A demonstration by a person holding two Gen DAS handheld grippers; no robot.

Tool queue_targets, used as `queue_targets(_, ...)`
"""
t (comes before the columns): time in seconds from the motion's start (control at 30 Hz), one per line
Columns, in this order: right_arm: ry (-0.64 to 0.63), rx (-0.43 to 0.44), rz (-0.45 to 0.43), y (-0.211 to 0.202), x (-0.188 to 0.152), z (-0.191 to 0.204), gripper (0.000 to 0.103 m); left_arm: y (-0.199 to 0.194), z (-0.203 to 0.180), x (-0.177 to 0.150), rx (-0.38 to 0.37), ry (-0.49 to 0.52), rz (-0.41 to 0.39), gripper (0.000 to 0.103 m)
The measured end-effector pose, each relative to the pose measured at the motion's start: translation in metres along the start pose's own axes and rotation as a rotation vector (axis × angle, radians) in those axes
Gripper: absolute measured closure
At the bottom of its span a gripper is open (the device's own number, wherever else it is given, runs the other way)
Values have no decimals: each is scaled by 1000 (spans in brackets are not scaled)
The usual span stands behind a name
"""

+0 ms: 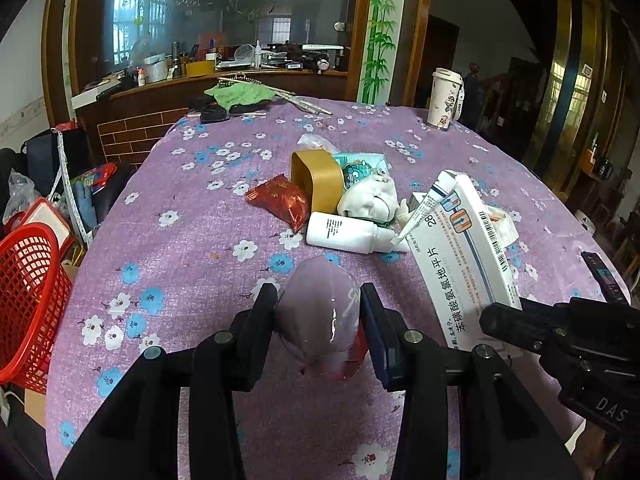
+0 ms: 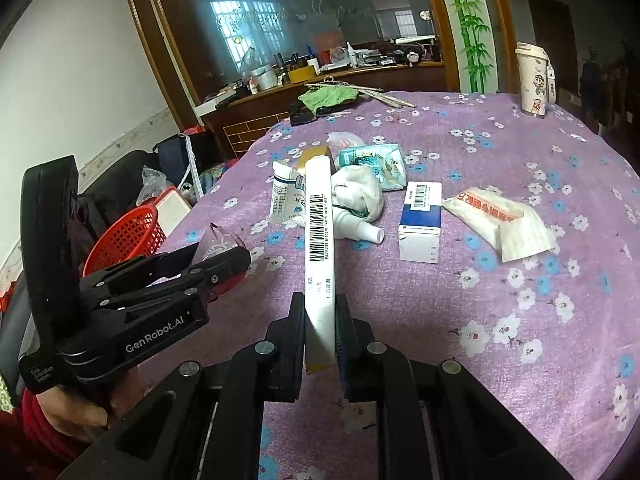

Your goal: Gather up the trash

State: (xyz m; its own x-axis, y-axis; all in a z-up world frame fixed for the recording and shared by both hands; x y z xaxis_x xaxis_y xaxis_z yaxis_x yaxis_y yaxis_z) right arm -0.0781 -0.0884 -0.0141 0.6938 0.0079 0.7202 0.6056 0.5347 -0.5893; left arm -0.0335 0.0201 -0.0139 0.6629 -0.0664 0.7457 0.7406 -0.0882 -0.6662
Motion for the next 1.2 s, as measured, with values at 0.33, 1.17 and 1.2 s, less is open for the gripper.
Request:
queue_targets(0.33,19,-4,-15,-9,1,-4,89,1,-9,1,-4,19,1,62)
queue_targets(1.17,8,-3,-28,-14,0,0,89,-11,2,5,6,-1,-24,62)
queue_targets(1.2,9,-2,-29,-14,0,0,89,-12,2,5,7,-1,-25,62)
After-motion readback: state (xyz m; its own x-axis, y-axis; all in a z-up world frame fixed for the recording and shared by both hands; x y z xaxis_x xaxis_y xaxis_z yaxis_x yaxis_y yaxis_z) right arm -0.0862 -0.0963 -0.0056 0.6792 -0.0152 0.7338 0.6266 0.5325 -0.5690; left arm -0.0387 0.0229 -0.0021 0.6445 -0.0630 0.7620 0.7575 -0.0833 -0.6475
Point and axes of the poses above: each gripper's, at about its wrist camera, not at the fingertips, and y roughly the way its jaws point, z to its left, x to its top, the point moved 10 cm from there along y, roughly the way its jaws point, and after that the axes turned 7 degrees about x, right-handed, at the moved point
